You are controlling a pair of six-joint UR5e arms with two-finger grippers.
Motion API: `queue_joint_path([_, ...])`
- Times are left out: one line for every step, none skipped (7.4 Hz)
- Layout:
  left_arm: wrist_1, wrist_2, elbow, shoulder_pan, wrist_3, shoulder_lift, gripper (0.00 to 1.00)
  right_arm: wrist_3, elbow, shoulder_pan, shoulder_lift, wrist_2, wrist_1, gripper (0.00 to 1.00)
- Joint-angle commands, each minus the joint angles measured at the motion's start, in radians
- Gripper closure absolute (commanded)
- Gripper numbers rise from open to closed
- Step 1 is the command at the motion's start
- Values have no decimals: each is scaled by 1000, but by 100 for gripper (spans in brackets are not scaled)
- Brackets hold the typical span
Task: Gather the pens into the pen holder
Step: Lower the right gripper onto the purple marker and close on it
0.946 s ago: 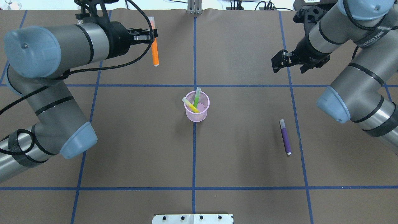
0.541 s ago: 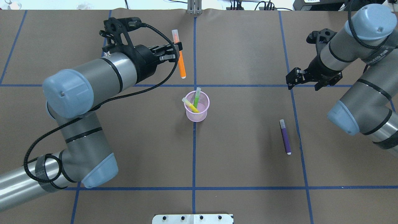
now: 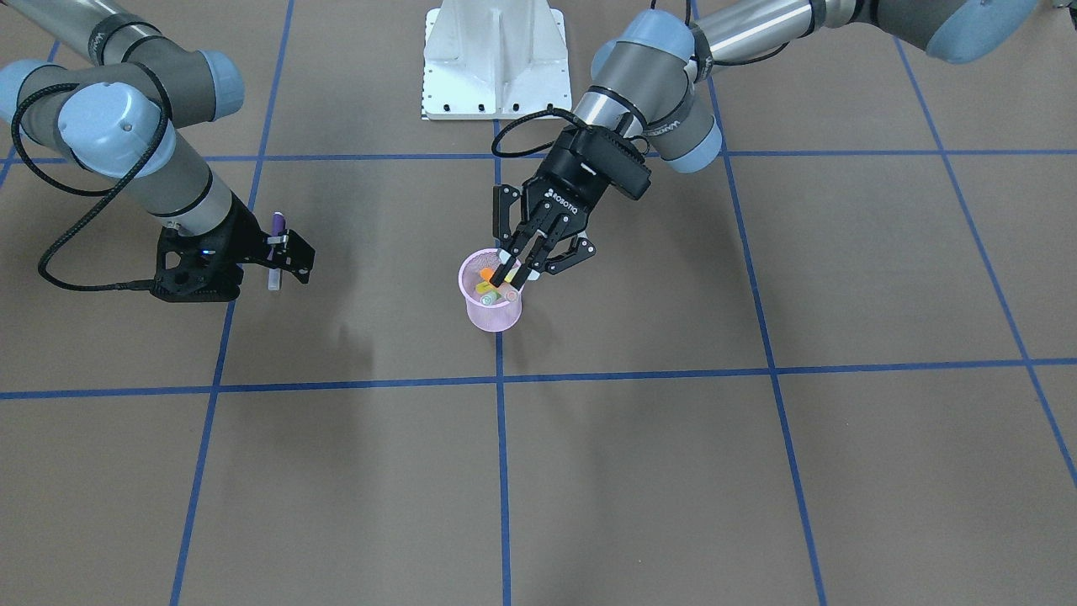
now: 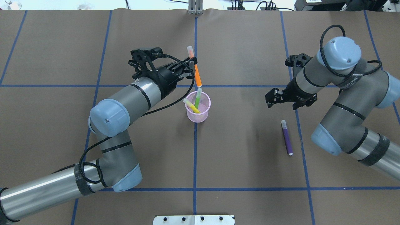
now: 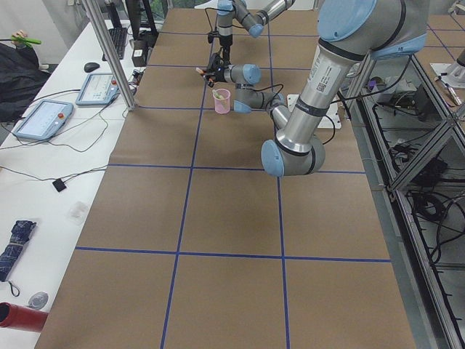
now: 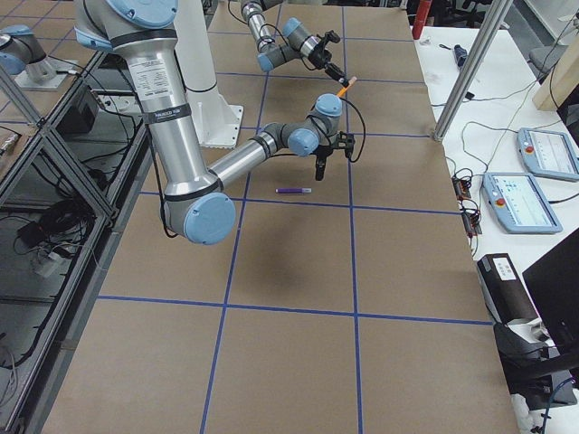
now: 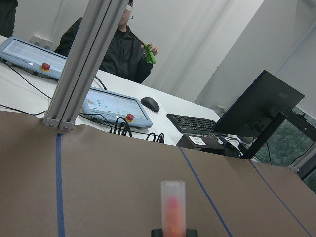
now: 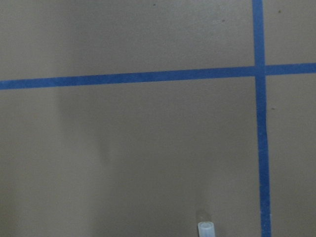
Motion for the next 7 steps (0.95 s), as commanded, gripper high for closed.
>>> queue_joint_path([-11, 2, 11, 1, 1, -1, 100, -6, -19, -11, -7, -1, 14, 1])
queue_joint_path([-11, 2, 11, 1, 0, -3, 100, -6, -25, -21, -10, -4, 13, 1])
queue_joint_path([-11, 0, 11, 2, 0, -3, 100, -6, -27, -29, -20, -3, 5, 1])
queue_joint_path([-11, 0, 11, 2, 0, -3, 100, -6, -27, -37, -33, -3, 3, 1])
queue_joint_path([-11, 0, 11, 2, 0, -1, 100, -6, -27, -55, -40, -3, 3, 2])
queue_joint_path([-11, 0, 13, 2, 0, -1, 100, -6, -27, -60, -47, -1, 3, 2])
queue_joint_path([-9, -5, 11, 2, -2, -3, 100, -7, -27, -67, -53, 8, 3, 2])
